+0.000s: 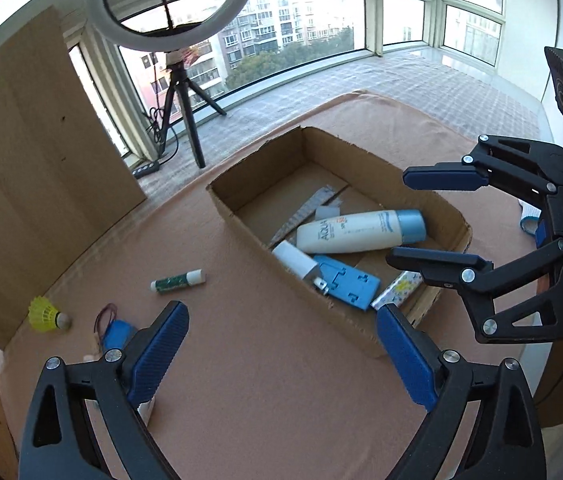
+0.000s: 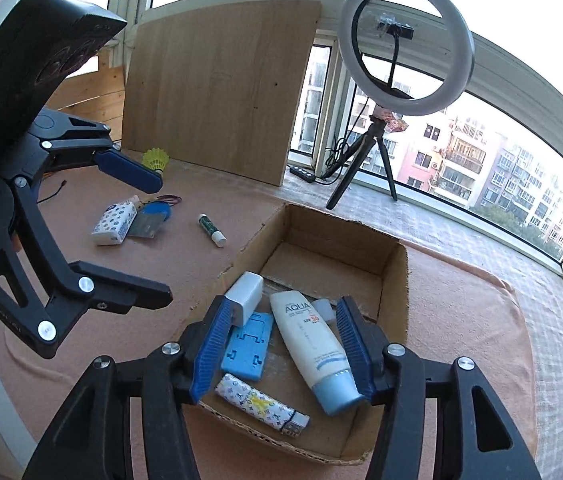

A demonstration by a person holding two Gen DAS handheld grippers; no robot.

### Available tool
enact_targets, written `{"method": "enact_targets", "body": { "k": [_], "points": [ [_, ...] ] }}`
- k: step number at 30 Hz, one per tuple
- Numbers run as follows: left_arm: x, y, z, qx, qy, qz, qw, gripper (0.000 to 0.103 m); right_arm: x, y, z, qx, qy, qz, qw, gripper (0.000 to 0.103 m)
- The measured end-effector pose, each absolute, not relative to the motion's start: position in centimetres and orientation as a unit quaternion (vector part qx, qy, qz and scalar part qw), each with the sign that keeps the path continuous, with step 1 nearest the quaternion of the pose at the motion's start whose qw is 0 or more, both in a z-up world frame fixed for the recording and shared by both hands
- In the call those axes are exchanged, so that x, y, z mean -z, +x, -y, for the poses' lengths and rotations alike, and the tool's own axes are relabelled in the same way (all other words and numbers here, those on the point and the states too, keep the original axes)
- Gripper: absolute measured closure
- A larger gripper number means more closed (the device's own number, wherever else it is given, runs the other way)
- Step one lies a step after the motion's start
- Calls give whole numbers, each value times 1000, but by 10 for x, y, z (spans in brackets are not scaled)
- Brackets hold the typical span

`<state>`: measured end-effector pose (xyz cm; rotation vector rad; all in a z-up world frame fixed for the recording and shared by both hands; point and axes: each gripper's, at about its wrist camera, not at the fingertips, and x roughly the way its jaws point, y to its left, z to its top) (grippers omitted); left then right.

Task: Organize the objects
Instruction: 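Move the right tool to the star-patterned tissue pack and grasp it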

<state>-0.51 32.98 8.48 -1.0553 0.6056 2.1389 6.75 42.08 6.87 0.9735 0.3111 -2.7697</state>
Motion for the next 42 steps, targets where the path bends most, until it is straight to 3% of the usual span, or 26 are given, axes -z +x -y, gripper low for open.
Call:
{"method": "enact_targets", "body": {
  "k": [10,20,32,34,38,42],
  "points": [
    [-64,9,-154,-850,-440,-150,248,4,-45,24,-281,904,370,-145,158,37],
    [-48,38,0,-870,-462,-79,156,3,8,-35,-173,872,430,-151,178,37],
    [-53,55,58,-876,-467,-55,106,2,24,-69,-147,864,444,-179,156,38],
    [-52,56,58,-875,-468,-55,107,2,23,-70,-147,864,446,-175,157,54],
    [-45,49,52,-875,-467,-52,118,2,20,-61,-149,857,451,-164,190,54],
    [-34,44,43,-874,-460,-57,145,2,20,-32,-139,823,459,-183,282,54]
  ]
}}
